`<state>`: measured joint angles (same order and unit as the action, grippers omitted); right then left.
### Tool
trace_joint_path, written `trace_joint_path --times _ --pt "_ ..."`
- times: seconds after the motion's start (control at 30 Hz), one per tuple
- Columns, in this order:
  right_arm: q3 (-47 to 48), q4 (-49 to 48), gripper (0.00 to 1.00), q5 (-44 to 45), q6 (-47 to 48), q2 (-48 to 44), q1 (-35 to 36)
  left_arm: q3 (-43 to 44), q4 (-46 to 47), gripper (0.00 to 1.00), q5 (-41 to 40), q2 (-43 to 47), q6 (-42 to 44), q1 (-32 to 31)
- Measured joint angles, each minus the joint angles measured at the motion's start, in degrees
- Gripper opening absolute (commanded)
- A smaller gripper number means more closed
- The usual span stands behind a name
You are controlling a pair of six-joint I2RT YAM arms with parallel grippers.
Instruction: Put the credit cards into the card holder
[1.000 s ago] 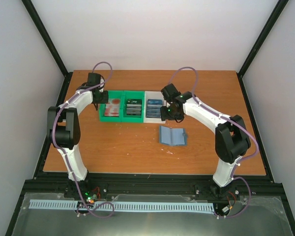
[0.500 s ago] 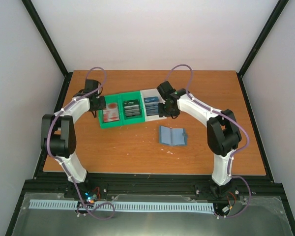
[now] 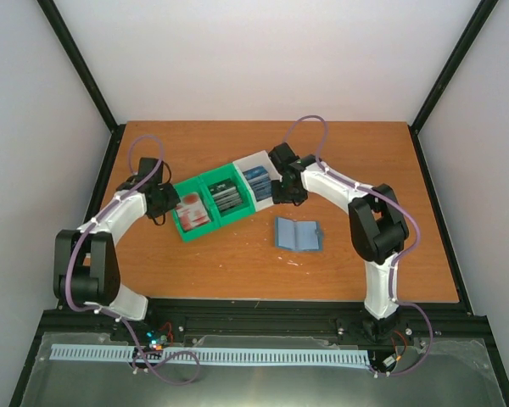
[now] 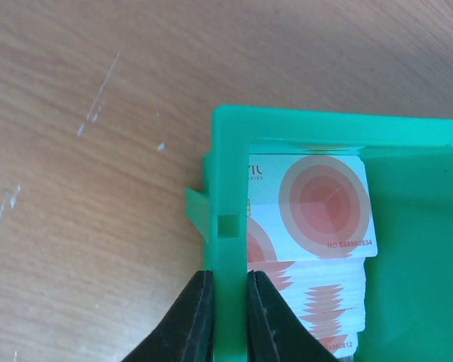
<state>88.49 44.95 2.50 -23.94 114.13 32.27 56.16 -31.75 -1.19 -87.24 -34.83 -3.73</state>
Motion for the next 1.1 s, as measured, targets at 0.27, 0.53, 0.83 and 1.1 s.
trace_joint_path --times 0.27,0.53,0.83,1.1 --pt "2.10 -0.59 0.39 0.07 0.66 3.87 -2.27 -5.77 -5.42 0.51 5.75 4.13 -3.30 -0.87" --pt "9.62 -1.01 0.38 1.18 2.86 9.11 -5.07 -0.98 -11.85 0.66 7.72 10.10 3.65 -2.21" --pt "14.10 -1.86 0.39 1.11 3.76 11.80 -5.64 5.55 -11.63 0.48 8.04 7.26 13.88 -6.97" --pt "-1.33 -4.79 0.40 -4.42 2.80 0.52 -5.53 5.62 -8.68 0.46 6.29 -0.42 23.23 -7.69"
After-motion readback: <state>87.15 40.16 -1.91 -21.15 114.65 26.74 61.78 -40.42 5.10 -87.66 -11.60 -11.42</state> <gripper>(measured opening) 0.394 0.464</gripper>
